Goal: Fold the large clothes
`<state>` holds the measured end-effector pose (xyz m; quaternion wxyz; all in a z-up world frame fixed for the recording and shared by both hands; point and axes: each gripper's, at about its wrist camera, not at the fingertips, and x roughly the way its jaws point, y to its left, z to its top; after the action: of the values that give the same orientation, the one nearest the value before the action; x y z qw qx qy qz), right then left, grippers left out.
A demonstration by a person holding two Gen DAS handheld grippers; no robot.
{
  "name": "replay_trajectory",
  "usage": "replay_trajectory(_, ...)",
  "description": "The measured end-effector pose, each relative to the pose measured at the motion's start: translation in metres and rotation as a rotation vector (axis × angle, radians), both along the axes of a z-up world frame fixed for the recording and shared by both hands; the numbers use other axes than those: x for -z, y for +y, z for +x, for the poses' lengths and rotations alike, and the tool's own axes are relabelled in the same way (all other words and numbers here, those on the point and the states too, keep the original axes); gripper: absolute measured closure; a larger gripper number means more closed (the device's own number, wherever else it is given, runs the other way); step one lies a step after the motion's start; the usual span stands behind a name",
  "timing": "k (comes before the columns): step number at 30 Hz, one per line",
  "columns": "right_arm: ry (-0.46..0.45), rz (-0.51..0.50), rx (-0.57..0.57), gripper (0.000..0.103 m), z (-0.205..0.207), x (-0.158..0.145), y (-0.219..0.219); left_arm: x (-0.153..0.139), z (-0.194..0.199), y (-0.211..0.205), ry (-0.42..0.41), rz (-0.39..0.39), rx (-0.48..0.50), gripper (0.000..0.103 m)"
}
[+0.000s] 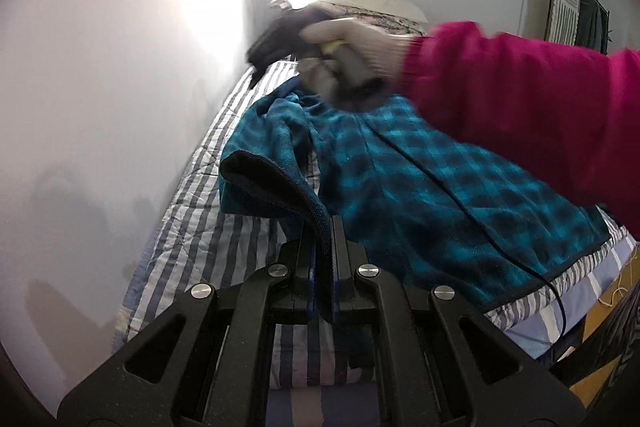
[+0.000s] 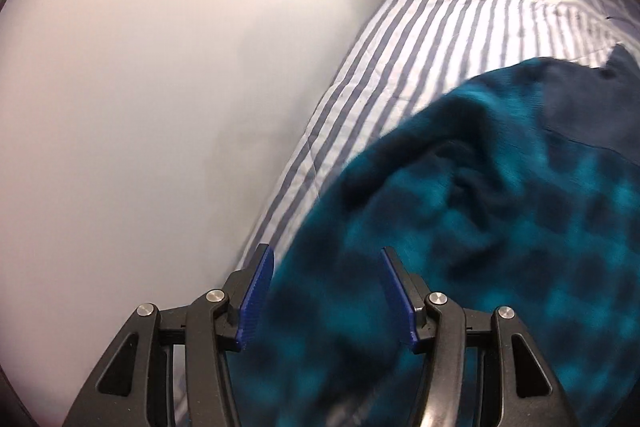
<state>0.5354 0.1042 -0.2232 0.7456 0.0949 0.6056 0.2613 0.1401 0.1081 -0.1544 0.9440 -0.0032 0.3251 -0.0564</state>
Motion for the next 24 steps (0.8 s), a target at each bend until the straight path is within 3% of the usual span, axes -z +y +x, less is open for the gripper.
replay_trajectory(4, 0.048, -0.054, 0.005, 0.046, 0.021, 0.029, 0.03, 0.003, 0.003, -0.003, 0.007, 0.006, 0.008, 0.1)
replay_trajectory(8, 0.02, -0.214, -0.03, 0.05, 0.032, 0.048, 0.064, 0.004, 0.001, -0.007, 0.008, 0.022, 0.018, 0.1)
replay_trajectory(9, 0.013, -0.259, -0.038, 0.058, 0.032, 0.053, 0.07, 0.004, 0.001, -0.007, 0.008, 0.029, 0.02, 0.1)
replay_trajectory(10, 0.007, -0.292, -0.043, 0.074, 0.033, 0.056, 0.075, 0.004, 0.001, -0.008, 0.009, 0.037, 0.022, 0.1)
replay_trajectory(12, -0.018, -0.364, -0.038, 0.095, 0.034, 0.061, 0.079, 0.003, 0.0, -0.01, 0.003, 0.052, 0.022, 0.1)
replay_trajectory(13, -0.018, -0.353, -0.021, 0.102, 0.035, 0.06, 0.076, 0.002, -0.001, -0.011, -0.003, 0.065, 0.019, 0.1)
replay_trajectory(16, 0.038, -0.207, 0.058, 0.103, 0.04, 0.047, 0.044, 0.002, -0.002, -0.012, -0.017, 0.108, 0.008, 0.1)
replay_trajectory(24, 0.014, 0.037, 0.213, 0.103, 0.032, -0.005, -0.084, 0.006, -0.016, -0.034, -0.062, 0.253, 0.056, 0.1)
